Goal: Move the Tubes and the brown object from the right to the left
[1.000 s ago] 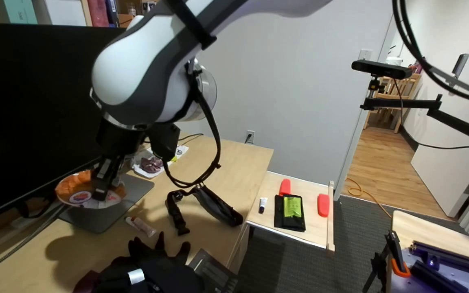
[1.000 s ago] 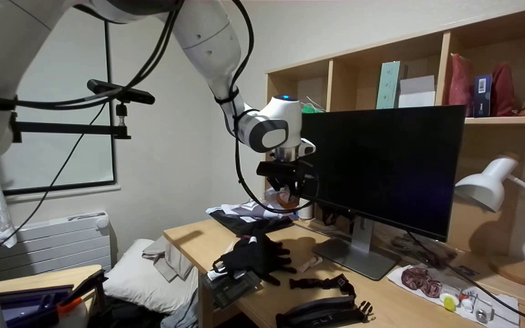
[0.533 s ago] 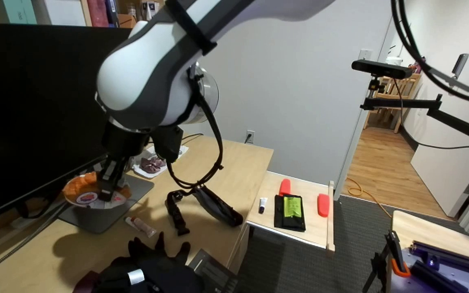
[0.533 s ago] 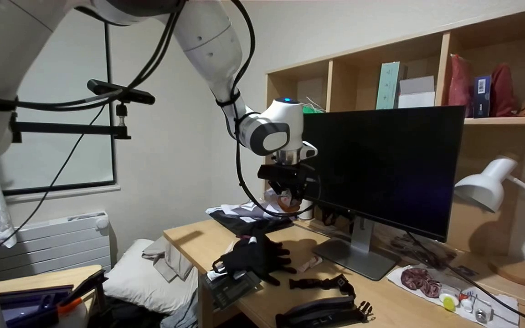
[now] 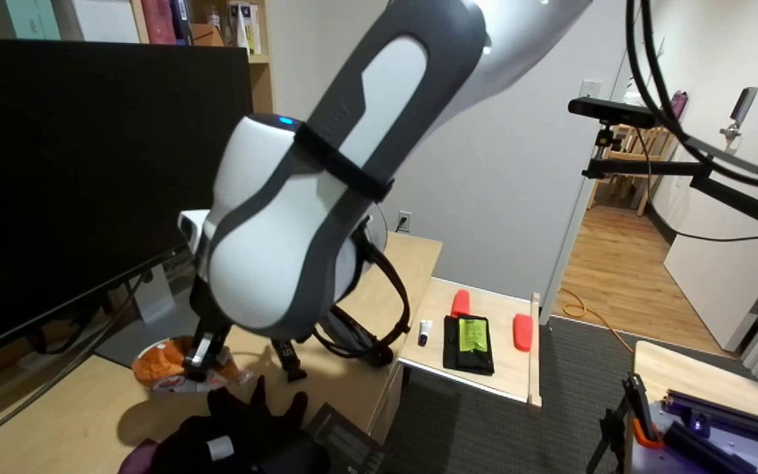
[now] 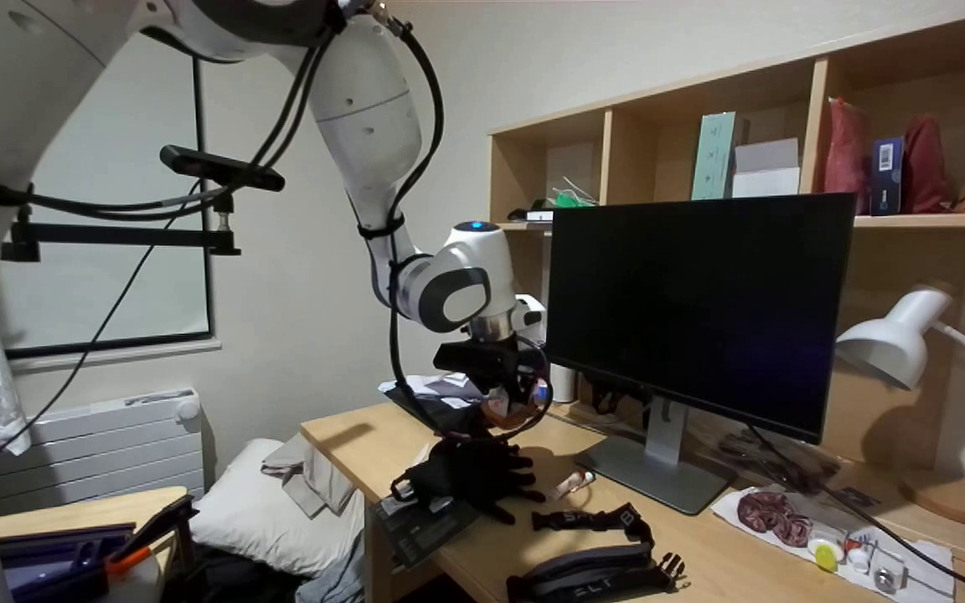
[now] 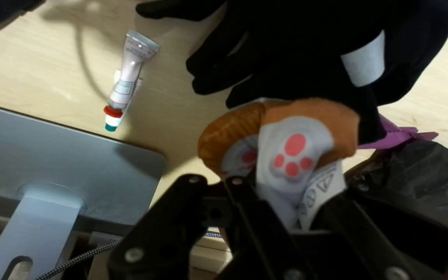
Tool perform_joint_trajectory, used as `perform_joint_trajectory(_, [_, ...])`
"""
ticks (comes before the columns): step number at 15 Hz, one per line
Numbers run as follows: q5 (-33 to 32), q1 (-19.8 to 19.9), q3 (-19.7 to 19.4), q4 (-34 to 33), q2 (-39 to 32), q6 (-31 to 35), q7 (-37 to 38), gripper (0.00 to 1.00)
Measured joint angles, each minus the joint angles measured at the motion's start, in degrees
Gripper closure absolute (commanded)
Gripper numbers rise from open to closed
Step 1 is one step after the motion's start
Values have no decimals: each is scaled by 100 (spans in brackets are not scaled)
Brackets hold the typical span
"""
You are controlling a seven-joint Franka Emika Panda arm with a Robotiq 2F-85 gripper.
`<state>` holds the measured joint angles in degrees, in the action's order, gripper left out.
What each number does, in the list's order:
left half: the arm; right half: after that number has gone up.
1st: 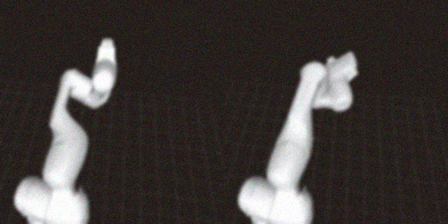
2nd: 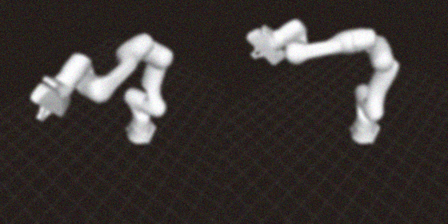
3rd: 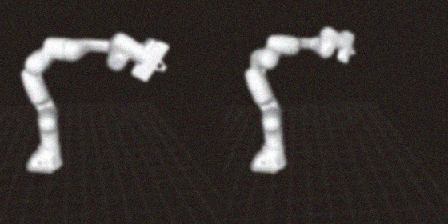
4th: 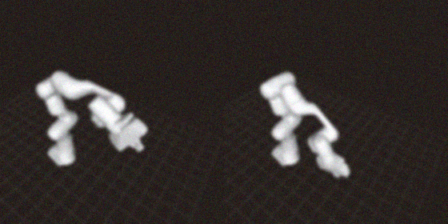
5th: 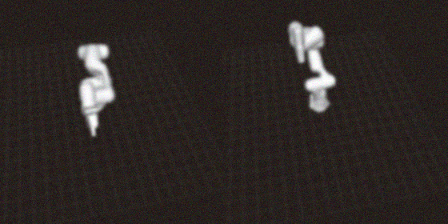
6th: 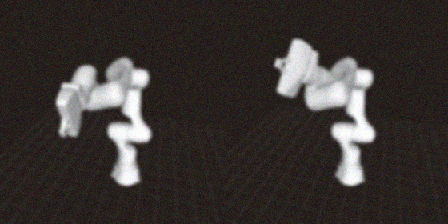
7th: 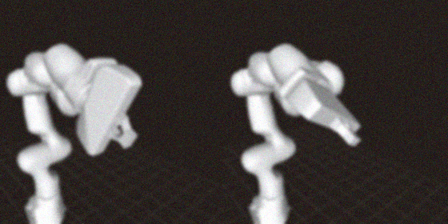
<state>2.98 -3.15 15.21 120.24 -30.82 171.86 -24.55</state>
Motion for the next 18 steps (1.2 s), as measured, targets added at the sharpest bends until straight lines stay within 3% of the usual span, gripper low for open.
perform_joint_trajectory(2, [-278,-395,-321,143,-73,435,511,92])
perform_joint_trajectory(5, [-475,-810,-613,142,-193,566,983,92])
perform_joint_trajectory(6, [-497,-893,-652,127,-228,566,1069,66])
perform_joint_trajectory(8, [-499,-919,-585,82,-312,563,1162,60])
perform_joint_trajectory(15, [-499,-842,-382,-225,-523,563,1306,14])
perform_joint_trajectory(18, [-499,-693,-197,-255,-507,571,1306,1])
